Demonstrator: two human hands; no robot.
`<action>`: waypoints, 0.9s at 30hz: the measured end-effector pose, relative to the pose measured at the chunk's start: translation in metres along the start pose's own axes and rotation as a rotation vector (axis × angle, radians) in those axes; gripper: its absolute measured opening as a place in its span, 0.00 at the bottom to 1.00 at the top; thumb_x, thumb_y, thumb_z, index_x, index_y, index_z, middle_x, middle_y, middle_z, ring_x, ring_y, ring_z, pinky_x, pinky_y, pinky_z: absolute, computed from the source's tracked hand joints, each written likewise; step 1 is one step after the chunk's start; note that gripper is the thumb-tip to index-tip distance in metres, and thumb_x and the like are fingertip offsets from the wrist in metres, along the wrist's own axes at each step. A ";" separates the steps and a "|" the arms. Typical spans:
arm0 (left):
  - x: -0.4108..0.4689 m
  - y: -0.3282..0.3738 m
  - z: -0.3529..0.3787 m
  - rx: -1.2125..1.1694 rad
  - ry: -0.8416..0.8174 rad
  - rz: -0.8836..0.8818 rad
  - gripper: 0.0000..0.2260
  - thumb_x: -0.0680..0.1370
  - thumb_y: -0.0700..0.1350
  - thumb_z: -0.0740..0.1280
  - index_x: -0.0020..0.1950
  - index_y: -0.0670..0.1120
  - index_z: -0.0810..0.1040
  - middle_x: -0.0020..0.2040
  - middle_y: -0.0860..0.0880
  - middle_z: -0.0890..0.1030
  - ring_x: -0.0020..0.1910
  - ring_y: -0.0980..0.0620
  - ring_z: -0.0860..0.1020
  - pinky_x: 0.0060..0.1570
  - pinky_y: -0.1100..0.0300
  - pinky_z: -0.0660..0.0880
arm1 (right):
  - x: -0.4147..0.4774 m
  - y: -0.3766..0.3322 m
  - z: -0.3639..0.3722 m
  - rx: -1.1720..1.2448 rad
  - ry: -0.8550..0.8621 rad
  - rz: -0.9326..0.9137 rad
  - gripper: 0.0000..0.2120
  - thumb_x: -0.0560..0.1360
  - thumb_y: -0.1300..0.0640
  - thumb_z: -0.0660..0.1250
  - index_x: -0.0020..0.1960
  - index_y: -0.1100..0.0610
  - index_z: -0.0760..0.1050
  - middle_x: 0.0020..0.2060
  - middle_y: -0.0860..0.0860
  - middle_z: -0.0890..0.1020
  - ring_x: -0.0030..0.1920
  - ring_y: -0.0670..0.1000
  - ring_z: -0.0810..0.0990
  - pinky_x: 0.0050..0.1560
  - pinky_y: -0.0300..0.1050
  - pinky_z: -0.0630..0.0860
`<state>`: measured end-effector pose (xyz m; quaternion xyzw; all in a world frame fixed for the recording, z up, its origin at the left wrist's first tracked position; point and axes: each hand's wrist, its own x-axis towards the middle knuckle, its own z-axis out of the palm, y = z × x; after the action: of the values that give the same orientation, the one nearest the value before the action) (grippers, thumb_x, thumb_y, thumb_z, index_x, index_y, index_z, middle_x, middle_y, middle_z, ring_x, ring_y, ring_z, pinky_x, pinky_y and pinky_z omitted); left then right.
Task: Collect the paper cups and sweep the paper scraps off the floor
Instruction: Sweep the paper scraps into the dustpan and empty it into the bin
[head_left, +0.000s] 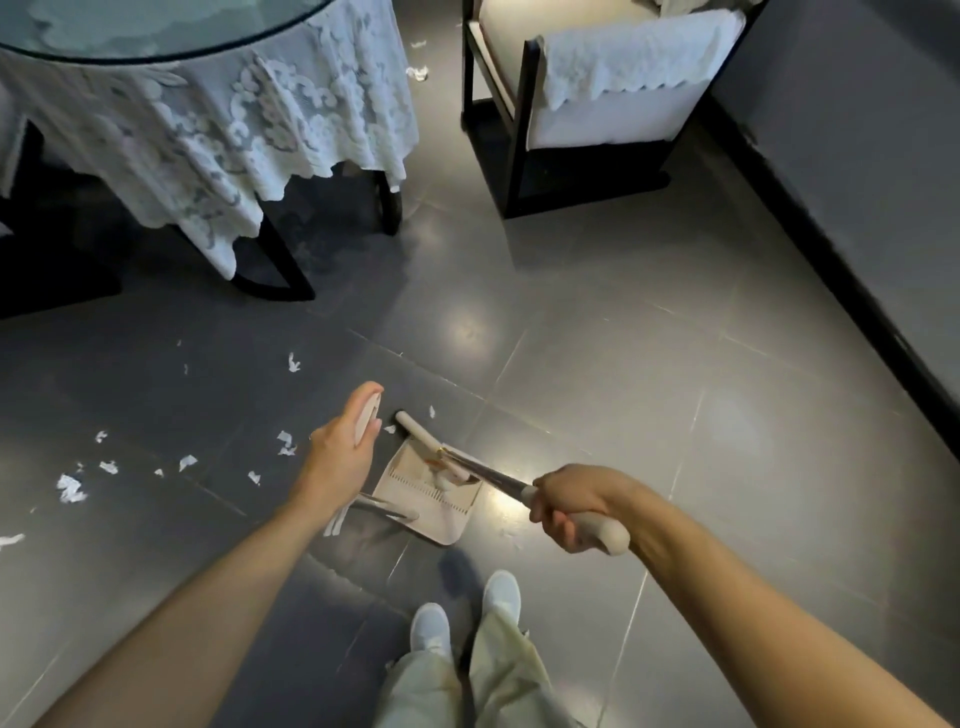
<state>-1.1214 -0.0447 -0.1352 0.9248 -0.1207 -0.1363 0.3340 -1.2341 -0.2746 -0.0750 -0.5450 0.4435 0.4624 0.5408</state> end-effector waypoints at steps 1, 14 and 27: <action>-0.001 -0.001 -0.001 -0.004 0.003 0.000 0.16 0.81 0.43 0.60 0.69 0.52 0.69 0.47 0.42 0.78 0.43 0.40 0.74 0.43 0.57 0.66 | -0.008 -0.003 -0.003 0.032 -0.011 -0.012 0.07 0.77 0.68 0.56 0.42 0.61 0.69 0.20 0.51 0.69 0.16 0.44 0.66 0.17 0.31 0.63; -0.037 -0.033 -0.022 -0.065 0.092 -0.115 0.15 0.81 0.43 0.61 0.67 0.54 0.70 0.40 0.46 0.75 0.34 0.41 0.71 0.38 0.56 0.67 | 0.015 -0.028 -0.011 -0.426 0.318 -0.297 0.15 0.76 0.62 0.61 0.61 0.61 0.73 0.41 0.58 0.77 0.40 0.55 0.75 0.48 0.50 0.76; -0.051 -0.078 -0.051 -0.076 0.103 -0.206 0.16 0.80 0.42 0.62 0.66 0.55 0.72 0.42 0.43 0.79 0.38 0.36 0.76 0.40 0.57 0.68 | 0.053 -0.035 0.030 -0.441 0.190 -0.210 0.17 0.75 0.64 0.61 0.63 0.64 0.72 0.44 0.59 0.77 0.42 0.55 0.75 0.52 0.49 0.79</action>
<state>-1.1423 0.0590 -0.1395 0.9248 -0.0022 -0.1266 0.3587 -1.1908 -0.2425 -0.1205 -0.7337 0.3217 0.4361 0.4098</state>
